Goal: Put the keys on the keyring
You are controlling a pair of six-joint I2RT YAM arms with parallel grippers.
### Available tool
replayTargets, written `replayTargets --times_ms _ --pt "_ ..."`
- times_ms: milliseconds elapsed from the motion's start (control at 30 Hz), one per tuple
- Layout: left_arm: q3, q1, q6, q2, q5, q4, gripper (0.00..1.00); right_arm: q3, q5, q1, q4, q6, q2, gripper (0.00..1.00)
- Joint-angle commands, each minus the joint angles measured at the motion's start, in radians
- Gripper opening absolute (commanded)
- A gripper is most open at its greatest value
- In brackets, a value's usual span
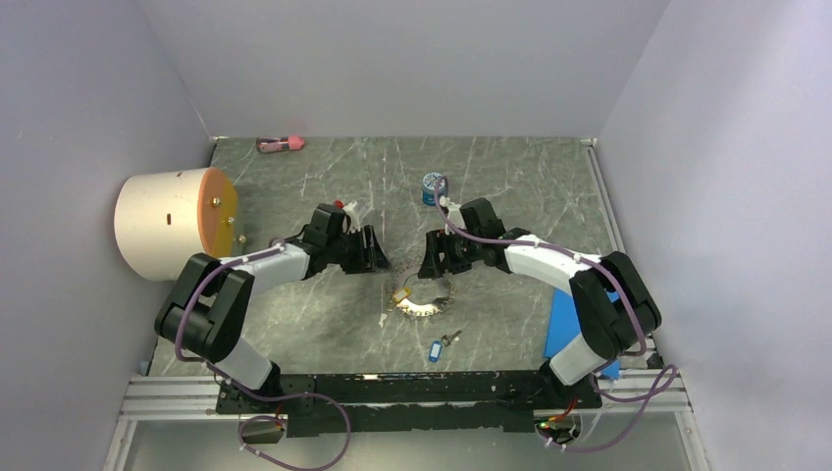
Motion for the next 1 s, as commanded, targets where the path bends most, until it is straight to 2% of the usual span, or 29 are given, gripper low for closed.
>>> replayTargets --times_ms 0,267,500,967 --pt "-0.008 -0.008 0.004 -0.013 0.018 -0.009 0.57 0.026 -0.054 0.004 0.037 0.013 0.018 0.68" --pt "-0.097 -0.024 -0.060 -0.016 0.040 0.052 0.54 0.006 -0.094 0.019 0.049 0.019 0.039 0.65" --pt "-0.089 -0.086 -0.106 0.028 0.068 0.125 0.51 0.015 -0.102 0.032 0.045 0.015 0.052 0.64" --pt "-0.059 -0.106 -0.015 -0.079 -0.087 -0.021 0.49 0.032 -0.086 0.070 0.005 -0.018 0.062 0.63"
